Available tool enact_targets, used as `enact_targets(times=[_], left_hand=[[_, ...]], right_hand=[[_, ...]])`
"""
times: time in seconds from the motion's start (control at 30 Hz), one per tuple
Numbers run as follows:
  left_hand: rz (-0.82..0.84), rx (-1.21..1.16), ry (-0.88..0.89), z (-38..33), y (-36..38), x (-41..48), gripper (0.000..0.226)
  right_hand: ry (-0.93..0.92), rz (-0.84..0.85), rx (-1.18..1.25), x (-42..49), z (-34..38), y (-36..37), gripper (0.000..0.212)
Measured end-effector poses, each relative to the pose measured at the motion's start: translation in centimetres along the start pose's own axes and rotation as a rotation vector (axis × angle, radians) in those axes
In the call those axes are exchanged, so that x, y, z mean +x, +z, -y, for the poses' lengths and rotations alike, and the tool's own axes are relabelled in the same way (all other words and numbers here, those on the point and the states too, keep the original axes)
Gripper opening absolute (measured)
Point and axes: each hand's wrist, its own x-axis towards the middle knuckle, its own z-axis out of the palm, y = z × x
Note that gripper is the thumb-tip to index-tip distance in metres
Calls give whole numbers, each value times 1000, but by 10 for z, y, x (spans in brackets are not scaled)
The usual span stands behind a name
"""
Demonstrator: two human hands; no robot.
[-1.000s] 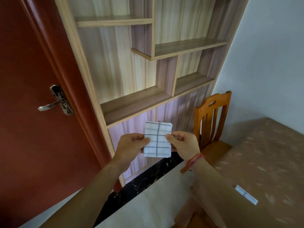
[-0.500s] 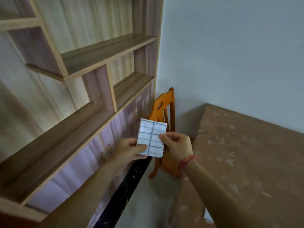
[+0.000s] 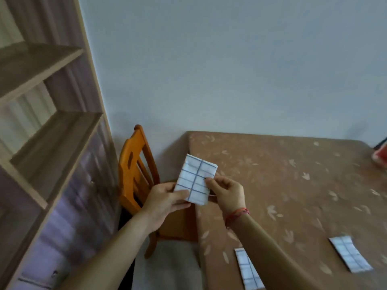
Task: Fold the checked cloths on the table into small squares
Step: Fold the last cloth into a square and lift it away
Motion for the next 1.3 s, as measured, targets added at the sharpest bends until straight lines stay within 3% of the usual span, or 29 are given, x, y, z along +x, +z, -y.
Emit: enact_targets(times=[0.2,0.6,0.83,1.07,1.3], left_hand=[[85,-141,-115,6,19,47,24],[21,99,-55,1,66,92,16],[60,254,-47,-5,83,116,12],[98,386,-93,-1,78,172,12],[99,261,-153,26,83,251,15]], right_hand=[[49,-137,90,19,-8,-21,10],[97,-103,170,57,-3,-76,27],[124,-40,-21,90,4,-98,9],[87,-43,-278,142,-9,-103,12],[77,-118,-441,202,-34,-110,15]])
